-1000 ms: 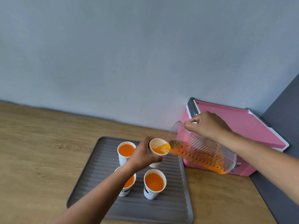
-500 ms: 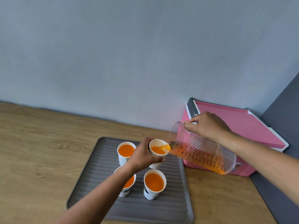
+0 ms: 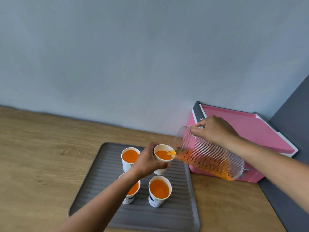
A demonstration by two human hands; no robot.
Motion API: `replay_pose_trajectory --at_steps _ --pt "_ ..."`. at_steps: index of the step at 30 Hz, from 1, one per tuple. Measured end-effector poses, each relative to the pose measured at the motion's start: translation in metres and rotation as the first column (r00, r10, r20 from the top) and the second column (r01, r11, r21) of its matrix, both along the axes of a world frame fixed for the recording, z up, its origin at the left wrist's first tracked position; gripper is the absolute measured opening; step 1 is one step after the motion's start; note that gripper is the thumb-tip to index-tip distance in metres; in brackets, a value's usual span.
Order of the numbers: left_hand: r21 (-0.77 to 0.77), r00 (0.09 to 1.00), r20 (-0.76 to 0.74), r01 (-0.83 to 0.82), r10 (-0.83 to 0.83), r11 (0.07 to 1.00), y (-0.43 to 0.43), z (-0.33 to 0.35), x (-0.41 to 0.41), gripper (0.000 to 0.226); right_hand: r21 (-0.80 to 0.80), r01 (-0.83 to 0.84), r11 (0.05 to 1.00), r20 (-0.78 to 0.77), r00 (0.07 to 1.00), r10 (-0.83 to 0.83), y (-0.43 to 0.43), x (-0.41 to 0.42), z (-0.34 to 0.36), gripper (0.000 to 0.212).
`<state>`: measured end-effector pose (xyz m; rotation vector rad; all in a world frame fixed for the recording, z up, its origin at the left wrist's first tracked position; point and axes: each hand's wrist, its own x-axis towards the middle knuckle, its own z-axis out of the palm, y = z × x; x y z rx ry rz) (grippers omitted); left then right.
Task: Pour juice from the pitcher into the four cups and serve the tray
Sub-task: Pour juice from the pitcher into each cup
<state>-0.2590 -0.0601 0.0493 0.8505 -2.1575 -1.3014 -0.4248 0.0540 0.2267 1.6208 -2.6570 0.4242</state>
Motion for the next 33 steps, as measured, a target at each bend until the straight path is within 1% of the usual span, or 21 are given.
replay_pose_trajectory --at_steps 12,16,25,33 --pt "0.002 1.000 0.006 0.006 -0.006 1.000 0.001 -0.002 -0.002 0.080 0.008 -0.002 1.000 -0.010 1.000 0.002 -0.001 -0.002 0.000 0.038" --pt "0.003 1.000 0.005 0.007 -0.007 1.000 0.001 -0.004 -0.003 0.080 0.023 0.001 1.000 -0.012 1.000 -0.001 -0.002 -0.003 -0.001 0.044" --pt "0.027 1.000 0.005 0.017 -0.017 0.999 0.000 -0.007 -0.004 0.076 0.025 0.017 1.000 -0.005 1.000 -0.017 -0.003 -0.003 -0.006 0.037" --pt "0.025 1.000 0.016 0.011 -0.011 1.000 0.000 -0.012 -0.005 0.080 0.000 -0.004 1.000 -0.039 0.999 0.004 -0.004 -0.004 -0.010 0.037"
